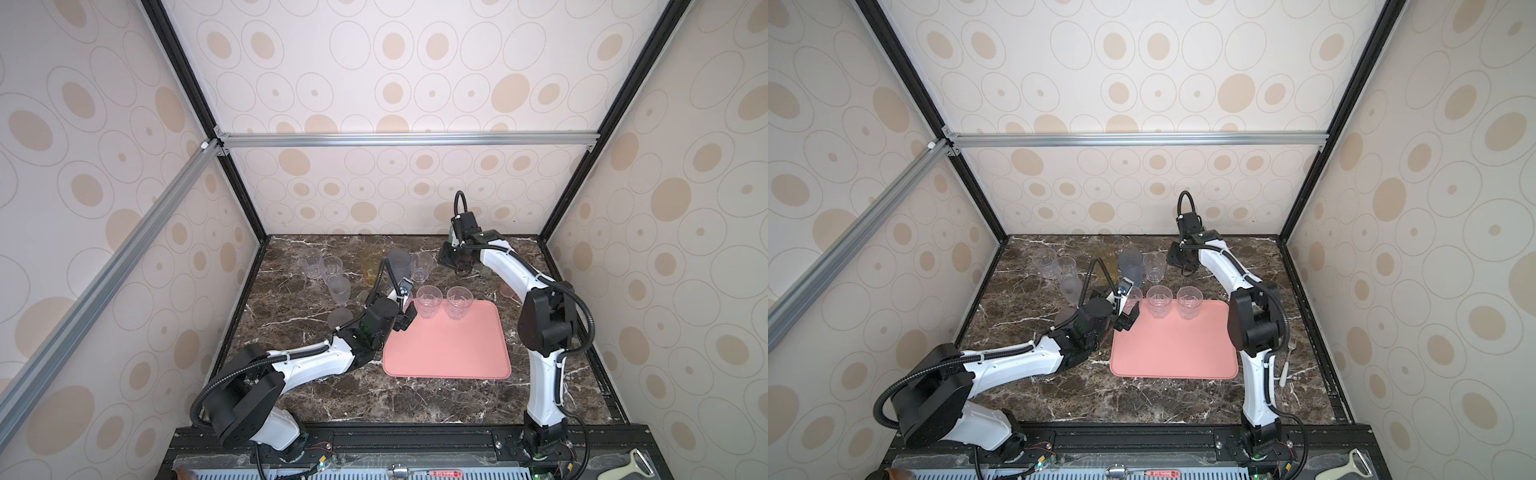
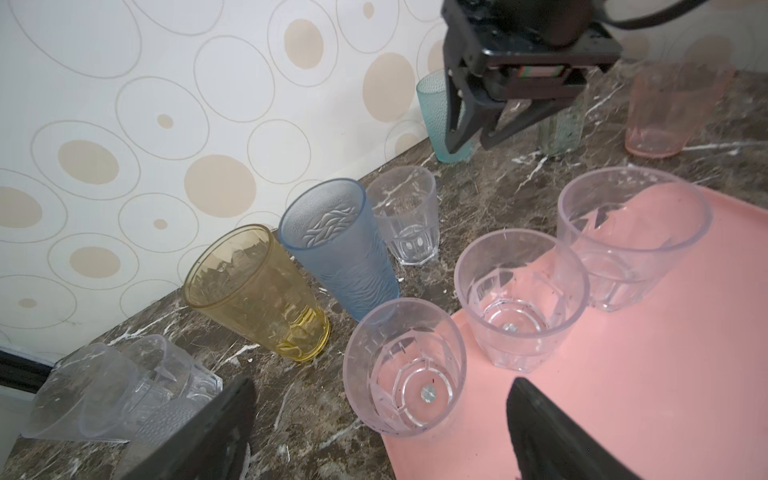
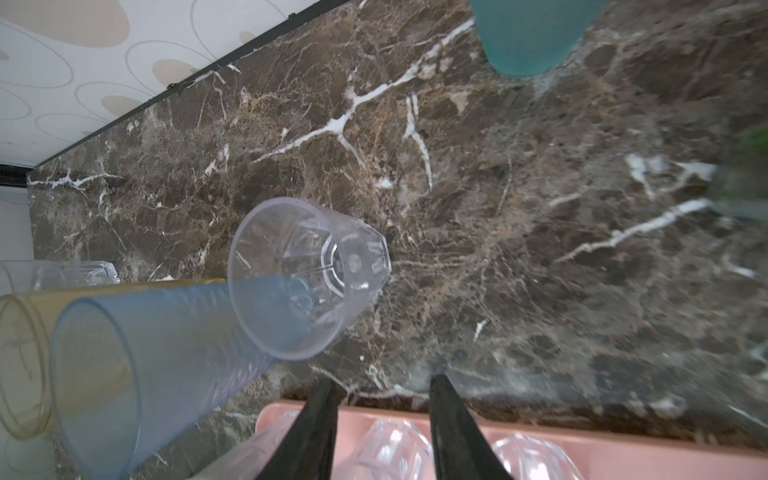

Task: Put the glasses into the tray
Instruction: 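Reach the right gripper to a clear glass near the teal cup and grasp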

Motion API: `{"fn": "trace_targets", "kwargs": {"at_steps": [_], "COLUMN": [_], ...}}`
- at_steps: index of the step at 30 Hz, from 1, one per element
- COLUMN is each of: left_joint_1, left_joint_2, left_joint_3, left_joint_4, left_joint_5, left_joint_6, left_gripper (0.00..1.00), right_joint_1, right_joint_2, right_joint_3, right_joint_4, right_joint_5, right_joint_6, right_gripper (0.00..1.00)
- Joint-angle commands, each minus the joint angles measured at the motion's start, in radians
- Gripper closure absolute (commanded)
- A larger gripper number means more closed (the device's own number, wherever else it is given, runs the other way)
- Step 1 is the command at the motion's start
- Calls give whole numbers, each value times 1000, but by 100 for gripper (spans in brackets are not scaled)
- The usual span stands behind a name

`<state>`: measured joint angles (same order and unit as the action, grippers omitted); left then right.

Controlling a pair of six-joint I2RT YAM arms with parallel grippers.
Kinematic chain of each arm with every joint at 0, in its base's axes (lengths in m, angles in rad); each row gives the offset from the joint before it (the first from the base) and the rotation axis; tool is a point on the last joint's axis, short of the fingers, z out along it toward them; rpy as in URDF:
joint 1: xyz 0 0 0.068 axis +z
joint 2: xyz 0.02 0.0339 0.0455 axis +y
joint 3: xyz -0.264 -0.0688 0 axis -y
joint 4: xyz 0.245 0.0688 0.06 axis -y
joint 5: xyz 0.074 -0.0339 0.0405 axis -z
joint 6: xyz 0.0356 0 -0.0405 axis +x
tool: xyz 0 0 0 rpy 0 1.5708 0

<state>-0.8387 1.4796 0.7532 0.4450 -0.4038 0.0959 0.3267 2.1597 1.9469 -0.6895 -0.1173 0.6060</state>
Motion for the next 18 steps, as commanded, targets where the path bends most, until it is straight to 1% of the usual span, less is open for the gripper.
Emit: {"fn": "trace_targets", "kwargs": {"at_steps": [1, 8, 12, 15, 18], "left_joint_1": [-4, -5, -5, -5, -5], "left_joint_2": [-5, -17, -17, -18, -20], "left_joint_3": [45, 30, 31, 29, 26], "left_joint_4": [-2, 5, 1, -2, -4], "left_joint_5": [-25, -31, -27, -27, -28], "left_joint_6": [31, 29, 25, 24, 25], "left_gripper": [6, 6, 6, 6, 6], "right_joint_1": [17, 22, 26, 26, 30], "right_joint_2": [63, 181, 229, 252, 261], "right_joint_3": [85, 213, 256, 281, 293], "right_joint_4": [-39, -86, -99, -117, -130], "right_joint_5": [-7, 0, -3, 5, 29], "right_joint_6": [22, 15, 8, -7, -33], "right_gripper": [60, 61, 64, 70, 78]}}
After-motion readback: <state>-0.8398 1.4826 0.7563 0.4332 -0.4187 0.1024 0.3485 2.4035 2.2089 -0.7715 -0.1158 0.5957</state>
